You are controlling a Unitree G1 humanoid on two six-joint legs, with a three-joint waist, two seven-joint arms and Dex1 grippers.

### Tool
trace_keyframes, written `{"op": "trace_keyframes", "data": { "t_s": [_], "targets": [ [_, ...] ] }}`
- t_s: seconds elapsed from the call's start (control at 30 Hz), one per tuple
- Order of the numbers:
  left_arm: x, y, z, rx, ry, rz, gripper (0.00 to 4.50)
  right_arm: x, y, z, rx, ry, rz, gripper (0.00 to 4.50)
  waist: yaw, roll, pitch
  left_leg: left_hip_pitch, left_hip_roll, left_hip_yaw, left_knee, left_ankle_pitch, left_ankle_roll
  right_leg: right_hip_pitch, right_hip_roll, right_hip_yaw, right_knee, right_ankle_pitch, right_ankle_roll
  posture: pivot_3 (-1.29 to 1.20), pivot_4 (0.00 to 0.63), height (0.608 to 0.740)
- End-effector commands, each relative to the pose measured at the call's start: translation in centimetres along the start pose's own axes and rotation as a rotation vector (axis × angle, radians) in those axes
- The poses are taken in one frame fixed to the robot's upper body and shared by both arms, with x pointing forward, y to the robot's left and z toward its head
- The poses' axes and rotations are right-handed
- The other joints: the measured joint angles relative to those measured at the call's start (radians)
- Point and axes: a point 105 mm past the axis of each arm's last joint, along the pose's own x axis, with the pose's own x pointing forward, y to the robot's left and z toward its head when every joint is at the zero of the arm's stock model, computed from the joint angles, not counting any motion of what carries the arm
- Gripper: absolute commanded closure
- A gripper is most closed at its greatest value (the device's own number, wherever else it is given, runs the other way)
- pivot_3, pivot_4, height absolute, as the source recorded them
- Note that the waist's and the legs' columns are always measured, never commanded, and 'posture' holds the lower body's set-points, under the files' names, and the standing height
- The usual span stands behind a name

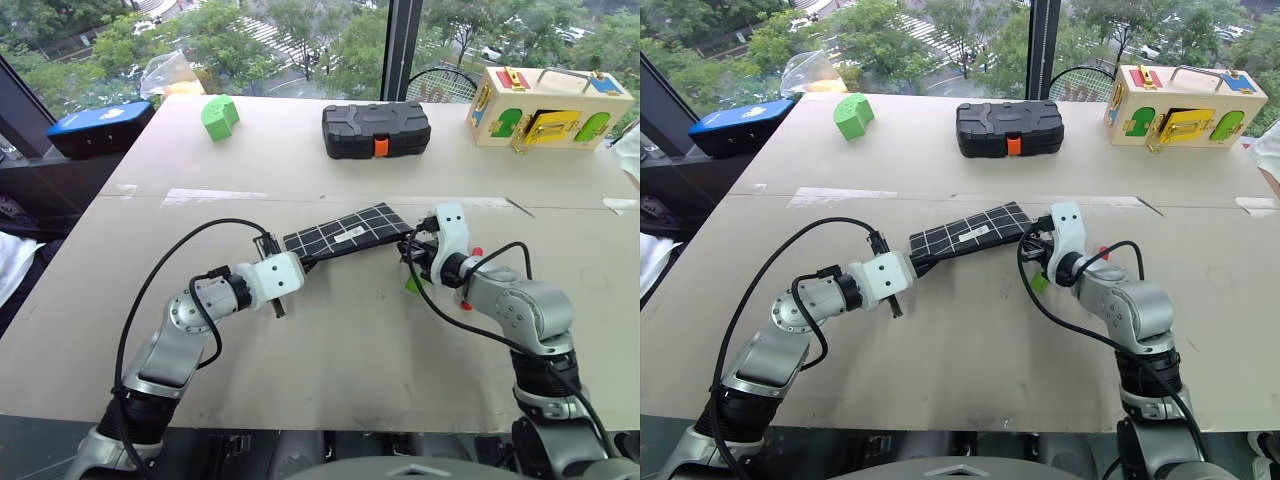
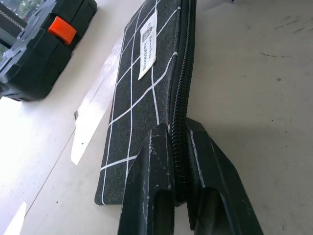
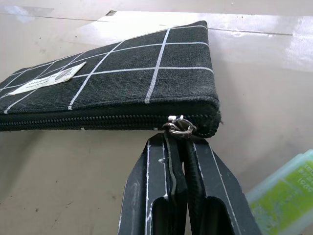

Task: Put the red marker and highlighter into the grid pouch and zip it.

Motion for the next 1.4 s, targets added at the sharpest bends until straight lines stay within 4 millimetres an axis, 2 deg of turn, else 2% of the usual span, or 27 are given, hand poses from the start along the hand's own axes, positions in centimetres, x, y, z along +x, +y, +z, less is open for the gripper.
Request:
{"op": "trace_keyframes", "data": {
  "t_s": [0.03,0.23,0.43,0.6,0.73,0.87,1.13,1.3,1.4],
  "targets": [
    [0.0,0.6,1.5,0.037,-0.054,0.029,4.5,-0.9,1.4,1.7,-0.034,-0.063,0.078,4.43,0.0,0.0,0.0,0.0,0.0,0.0,0.0,0.0,0.0,0.0,0.0,0.0,0.0,0.0,0.0,0.0,0.15,0.74],
    [0.6,0.9,1.8,0.051,-0.06,0.039,4.5,-1.6,4.1,1.5,-0.017,-0.047,0.246,4.43,0.001,0.0,0.0,0.0,0.0,0.0,0.0,0.0,0.0,0.0,0.0,0.0,0.0,0.0,0.0,0.0,0.15,0.74],
    [1.1,1.0,2.4,0.063,-0.072,0.034,4.5,-1.8,5.9,1.4,-0.017,-0.023,0.342,4.43,0.001,0.0,0.0,0.0,0.0,0.0,0.0,0.0,0.001,0.0,0.0,0.0,0.0,0.0,0.0,0.0,0.15,0.74],
    [1.4,1.7,2.8,0.05,-0.082,0.061,4.5,-1.0,7.1,0.7,-0.02,0.011,0.371,4.43,0.001,0.0,0.0,0.0,0.0,0.0,0.0,-0.001,0.001,0.0,0.0,0.0,0.0,0.0,0.0,0.0,0.15,0.74],
    [1.6,2.5,3.0,0.022,-0.086,0.096,4.5,-0.9,7.3,0.5,-0.025,0.027,0.385,4.43,0.001,0.0,0.0,0.0,0.0,0.0,0.0,0.0,0.001,0.0,0.0,0.0,0.0,0.0,0.0,0.0,0.15,0.74],
    [1.9,1.8,3.2,0.033,-0.097,0.074,4.5,-0.3,7.5,0.9,-0.024,0.024,0.384,4.43,0.001,0.0,0.0,0.0,0.0,0.0,0.0,0.0,0.0,0.0,0.0,0.0,-0.001,0.0,0.0,0.0,0.15,0.74],
    [2.9,0.5,4.3,0.047,-0.141,0.042,4.5,2.8,10.9,1.5,-0.027,0.032,0.459,4.43,0.0,0.0,0.0,0.0,0.0,0.0,-0.001,0.0,0.0,0.0,0.0,-0.001,0.0,0.0,0.0,0.0,0.15,0.74],
    [3.2,0.7,4.4,0.042,-0.141,0.055,4.5,2.9,12.2,1.0,-0.042,0.054,0.514,4.43,0.001,0.0,0.0,-0.001,0.0,0.0,-0.001,0.0,0.0,0.0,0.0,-0.001,-0.001,0.0,0.0,0.0,0.15,0.74],
    [3.3,0.8,4.2,0.022,-0.134,0.068,4.5,2.7,12.1,1.0,-0.076,0.04,0.521,4.43,0.0,0.0,0.0,-0.001,0.0,0.0,-0.001,0.0,0.0,0.0,0.0,-0.001,-0.001,0.0,0.0,0.0,0.15,0.74]
  ]
}}
